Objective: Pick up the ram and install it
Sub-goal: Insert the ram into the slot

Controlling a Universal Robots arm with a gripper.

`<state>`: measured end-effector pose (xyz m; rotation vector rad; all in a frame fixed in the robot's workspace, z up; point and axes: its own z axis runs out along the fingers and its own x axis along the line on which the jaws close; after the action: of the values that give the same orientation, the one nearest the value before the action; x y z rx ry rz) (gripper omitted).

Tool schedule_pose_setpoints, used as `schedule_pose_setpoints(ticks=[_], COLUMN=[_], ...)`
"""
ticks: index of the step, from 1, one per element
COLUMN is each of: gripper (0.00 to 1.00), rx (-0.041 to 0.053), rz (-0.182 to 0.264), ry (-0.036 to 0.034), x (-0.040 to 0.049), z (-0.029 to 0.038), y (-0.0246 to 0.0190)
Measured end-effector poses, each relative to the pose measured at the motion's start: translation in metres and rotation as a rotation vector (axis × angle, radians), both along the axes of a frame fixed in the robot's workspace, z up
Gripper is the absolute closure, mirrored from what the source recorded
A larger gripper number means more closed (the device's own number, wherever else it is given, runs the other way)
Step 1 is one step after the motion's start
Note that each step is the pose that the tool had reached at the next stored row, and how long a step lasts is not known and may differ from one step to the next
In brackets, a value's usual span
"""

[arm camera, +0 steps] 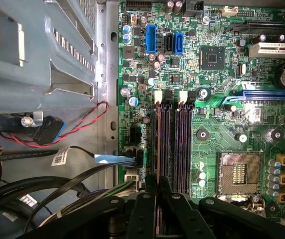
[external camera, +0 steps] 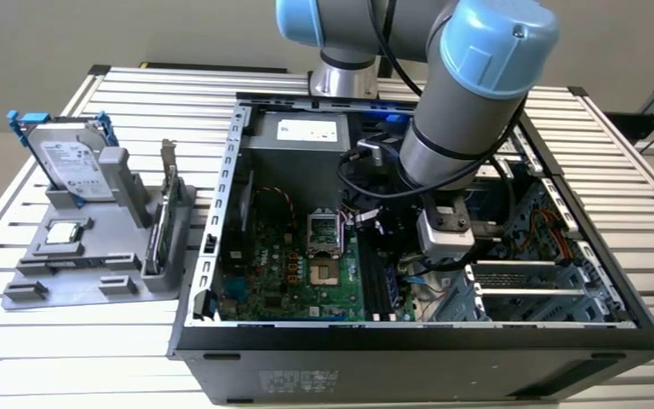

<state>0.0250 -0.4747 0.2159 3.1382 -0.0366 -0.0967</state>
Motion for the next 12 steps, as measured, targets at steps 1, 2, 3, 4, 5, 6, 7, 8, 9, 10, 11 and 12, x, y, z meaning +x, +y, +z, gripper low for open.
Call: schedule_pose_setpoints(ticks=[1,2,3,4,5,6,7,8,9,10,11,12], gripper=[1.0,1.0,1.0,1.0,1.0,1.0,1.0,1.0,1.0,1.0,1.0,1.0], rx=[-0.0001,-0.0002,0.0,0.0003,0.0003,0.0002,0.0002,0.0002,0.0005,0.0008,0.0011,0.0014], rz=[0.0,0.0,-0.001,-0.001,-0.001,-0.001,-0.002,-0.002,-0.002,-0.002,-0.002,-0.002], ry=[0.0001,0.0001,0.0001,0.0,0.0001,0.0,0.0,0.0,0.0,0.0001,0.0001,0.0002], x=[-0.0002,-0.0002,-0.0003,-0.0004,-0.0004,-0.0005,-0.0005,-0.0006,-0.0006,-0.0006,-0.0007,-0.0007], z=[-0.0001,-0.0002,-0.0006,-0.0011,-0.0015,-0.002,-0.0024,-0.0028,-0.0033,-0.0036,-0.0039,-0.004], y=[0.0,0.0001,0.0001,0.0001,0.0001,0.0001,0.0001,0.0,0.0001,0.0,0.0,0.0])
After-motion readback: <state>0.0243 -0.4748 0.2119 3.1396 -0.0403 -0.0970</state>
